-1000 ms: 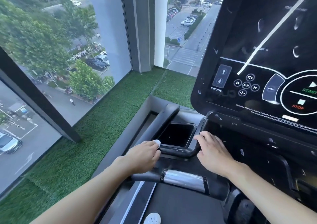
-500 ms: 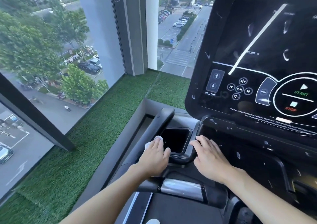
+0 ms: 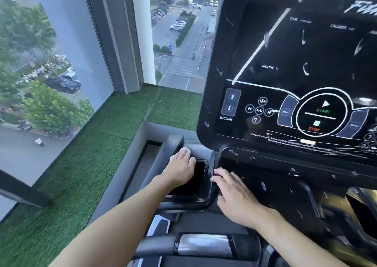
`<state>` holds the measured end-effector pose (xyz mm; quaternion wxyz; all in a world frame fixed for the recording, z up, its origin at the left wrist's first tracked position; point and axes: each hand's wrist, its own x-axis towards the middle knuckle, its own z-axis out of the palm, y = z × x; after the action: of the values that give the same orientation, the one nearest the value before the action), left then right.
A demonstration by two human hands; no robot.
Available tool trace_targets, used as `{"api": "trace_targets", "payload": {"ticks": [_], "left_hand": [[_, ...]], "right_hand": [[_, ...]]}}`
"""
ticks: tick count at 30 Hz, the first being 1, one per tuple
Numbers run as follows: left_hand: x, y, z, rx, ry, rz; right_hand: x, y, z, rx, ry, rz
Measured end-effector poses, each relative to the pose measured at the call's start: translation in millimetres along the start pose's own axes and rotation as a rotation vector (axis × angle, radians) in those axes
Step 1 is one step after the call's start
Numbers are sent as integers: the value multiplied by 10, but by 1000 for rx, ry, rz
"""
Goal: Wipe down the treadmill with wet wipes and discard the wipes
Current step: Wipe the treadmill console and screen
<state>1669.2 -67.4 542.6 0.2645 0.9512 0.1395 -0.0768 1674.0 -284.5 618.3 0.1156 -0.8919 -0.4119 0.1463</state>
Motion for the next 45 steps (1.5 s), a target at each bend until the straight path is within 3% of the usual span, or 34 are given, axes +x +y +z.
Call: {"api": "trace_targets", "payload": {"ticks": [7, 11, 17, 23, 29, 35, 41, 45], "left_hand": [[431, 172, -209, -125, -14, 26], [491, 385, -167, -140, -52, 162], [562, 151, -208, -38, -20, 221], [230, 274, 15, -198, 94, 468], [-172, 240, 17, -203, 70, 543], [-664, 254, 19, -278, 122, 443], [-936, 289, 3, -252, 127, 255], [-967, 648, -70, -498, 363, 33]], "right_hand": [[-20, 15, -95, 81, -48, 45], [-20, -3, -119, 113, -56, 70], [-25, 6, -82, 131, -33, 84], [14, 52, -29, 202, -17, 120], [51, 88, 6, 191, -15, 109], [67, 106, -9, 176, -30, 74], [-38, 102, -195, 426, 85, 165], [-206, 220, -396, 567, 94, 244]]}}
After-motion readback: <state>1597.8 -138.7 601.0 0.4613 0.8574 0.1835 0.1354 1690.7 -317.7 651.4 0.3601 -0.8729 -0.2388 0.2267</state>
